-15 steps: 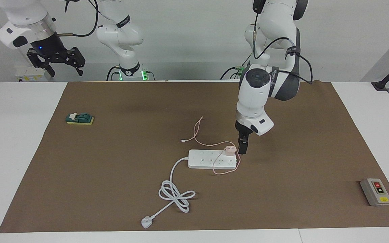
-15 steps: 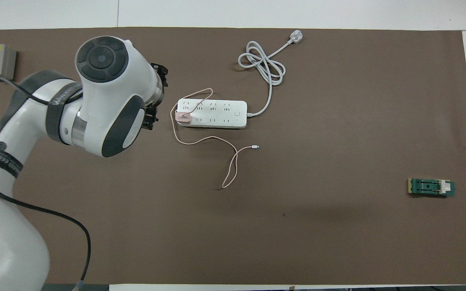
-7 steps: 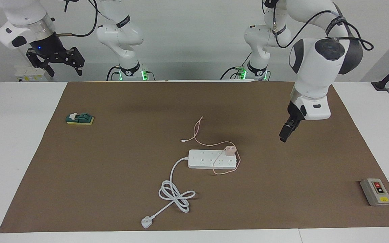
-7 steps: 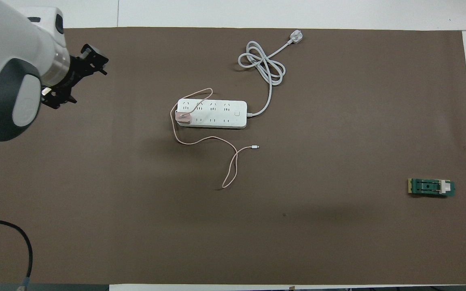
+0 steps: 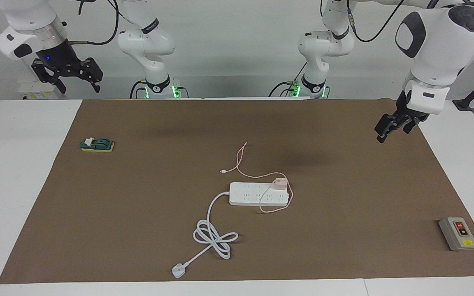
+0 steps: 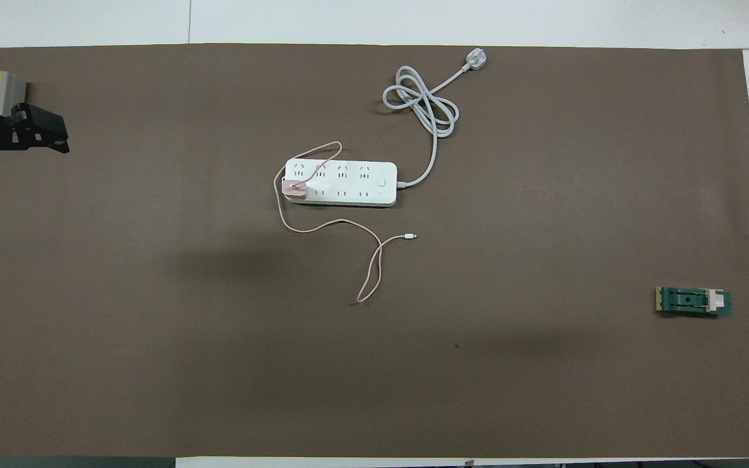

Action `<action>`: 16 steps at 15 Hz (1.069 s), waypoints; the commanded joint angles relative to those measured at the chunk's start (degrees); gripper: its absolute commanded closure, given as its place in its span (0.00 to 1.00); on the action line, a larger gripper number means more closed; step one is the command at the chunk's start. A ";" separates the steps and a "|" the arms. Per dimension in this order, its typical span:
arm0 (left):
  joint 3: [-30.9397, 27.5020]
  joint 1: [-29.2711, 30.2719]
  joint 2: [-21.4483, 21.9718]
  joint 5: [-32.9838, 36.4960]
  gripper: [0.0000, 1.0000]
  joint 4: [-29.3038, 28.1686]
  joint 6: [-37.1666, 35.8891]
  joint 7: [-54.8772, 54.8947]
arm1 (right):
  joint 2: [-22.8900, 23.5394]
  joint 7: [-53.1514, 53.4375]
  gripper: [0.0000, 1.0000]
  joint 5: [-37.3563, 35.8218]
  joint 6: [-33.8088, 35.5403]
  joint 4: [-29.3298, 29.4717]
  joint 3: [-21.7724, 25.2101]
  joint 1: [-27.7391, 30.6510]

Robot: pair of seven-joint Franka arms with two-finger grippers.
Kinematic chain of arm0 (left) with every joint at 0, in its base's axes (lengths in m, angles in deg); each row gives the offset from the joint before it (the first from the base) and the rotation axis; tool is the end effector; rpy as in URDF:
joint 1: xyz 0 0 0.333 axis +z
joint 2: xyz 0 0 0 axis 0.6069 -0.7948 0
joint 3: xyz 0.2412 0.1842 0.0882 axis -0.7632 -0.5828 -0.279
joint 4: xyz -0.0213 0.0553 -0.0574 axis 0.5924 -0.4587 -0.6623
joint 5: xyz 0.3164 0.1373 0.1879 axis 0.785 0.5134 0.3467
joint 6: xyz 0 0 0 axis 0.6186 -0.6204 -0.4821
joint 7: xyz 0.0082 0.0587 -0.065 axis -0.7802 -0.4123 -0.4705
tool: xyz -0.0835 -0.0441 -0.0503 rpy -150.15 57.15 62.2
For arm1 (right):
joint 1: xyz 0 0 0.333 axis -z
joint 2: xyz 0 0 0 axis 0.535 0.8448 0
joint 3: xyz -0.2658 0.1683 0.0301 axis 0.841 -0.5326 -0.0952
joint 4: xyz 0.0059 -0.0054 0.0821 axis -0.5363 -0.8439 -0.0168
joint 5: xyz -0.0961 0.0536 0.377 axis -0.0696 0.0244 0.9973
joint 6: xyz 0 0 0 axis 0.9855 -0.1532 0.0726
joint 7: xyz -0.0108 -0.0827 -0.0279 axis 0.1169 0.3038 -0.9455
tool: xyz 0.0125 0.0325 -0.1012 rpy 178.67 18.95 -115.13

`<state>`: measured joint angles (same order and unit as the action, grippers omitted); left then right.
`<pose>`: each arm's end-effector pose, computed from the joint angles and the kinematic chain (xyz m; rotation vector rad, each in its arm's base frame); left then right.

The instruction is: Plug charger into power strip

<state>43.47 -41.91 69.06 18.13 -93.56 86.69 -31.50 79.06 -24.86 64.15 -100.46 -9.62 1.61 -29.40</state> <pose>0.5883 -0.0383 0.6045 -3.0635 -0.3082 -0.1060 0.5049 -0.0548 0.6619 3.1122 0.0631 -0.0988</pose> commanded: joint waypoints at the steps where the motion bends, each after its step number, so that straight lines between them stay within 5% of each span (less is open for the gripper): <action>1: 0.40 0.15 5.51 -0.10 0.00 -5.02 -2.69 2.49 | -1.11 -1.12 0.00 -0.83 -0.34 -1.19 -0.64 1.10; 5: 0.40 0.15 11.23 -0.10 0.00 -11.44 -3.75 5.38 | -1.11 -1.12 0.00 -0.83 -0.34 -1.19 -0.64 1.10; 16: 0.92 -0.91 11.06 -5.46 0.00 -11.28 -0.76 12.15 | -1.11 -1.21 0.00 -0.83 -0.34 -1.10 -0.64 1.10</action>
<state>44.63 -42.34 79.23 13.51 -103.35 84.39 -20.87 79.06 -24.86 64.15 -100.46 -9.62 1.61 -29.39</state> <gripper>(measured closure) 0.000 0.000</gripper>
